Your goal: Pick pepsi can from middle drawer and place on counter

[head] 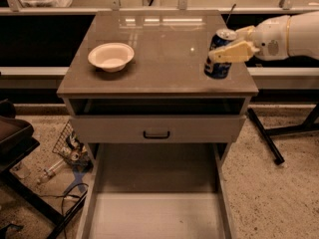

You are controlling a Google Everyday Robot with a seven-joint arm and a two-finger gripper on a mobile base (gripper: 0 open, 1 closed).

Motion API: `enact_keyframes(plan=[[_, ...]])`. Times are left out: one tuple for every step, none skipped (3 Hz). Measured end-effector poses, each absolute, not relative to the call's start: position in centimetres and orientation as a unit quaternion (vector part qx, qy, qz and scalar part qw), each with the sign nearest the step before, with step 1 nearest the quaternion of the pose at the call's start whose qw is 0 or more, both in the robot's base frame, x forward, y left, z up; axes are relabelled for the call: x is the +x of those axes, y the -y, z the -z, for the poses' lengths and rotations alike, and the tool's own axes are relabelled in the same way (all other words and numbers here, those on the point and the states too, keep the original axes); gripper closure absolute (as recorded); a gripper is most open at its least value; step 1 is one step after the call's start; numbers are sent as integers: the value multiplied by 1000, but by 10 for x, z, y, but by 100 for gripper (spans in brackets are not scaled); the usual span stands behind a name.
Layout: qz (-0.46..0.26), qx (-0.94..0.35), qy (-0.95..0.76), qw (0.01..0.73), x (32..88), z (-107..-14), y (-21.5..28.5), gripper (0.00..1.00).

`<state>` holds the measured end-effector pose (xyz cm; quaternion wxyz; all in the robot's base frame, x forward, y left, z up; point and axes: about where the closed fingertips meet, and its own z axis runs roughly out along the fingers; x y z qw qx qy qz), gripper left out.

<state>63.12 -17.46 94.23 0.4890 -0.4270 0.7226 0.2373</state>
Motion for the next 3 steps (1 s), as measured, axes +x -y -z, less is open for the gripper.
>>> enact_keyframes(plan=[[-216,-445,-707,506,672,-943,172,100],[-191,-464,-703,505,717,-925,155,100],[-192,-475,-713,478,750,-890,136,100]])
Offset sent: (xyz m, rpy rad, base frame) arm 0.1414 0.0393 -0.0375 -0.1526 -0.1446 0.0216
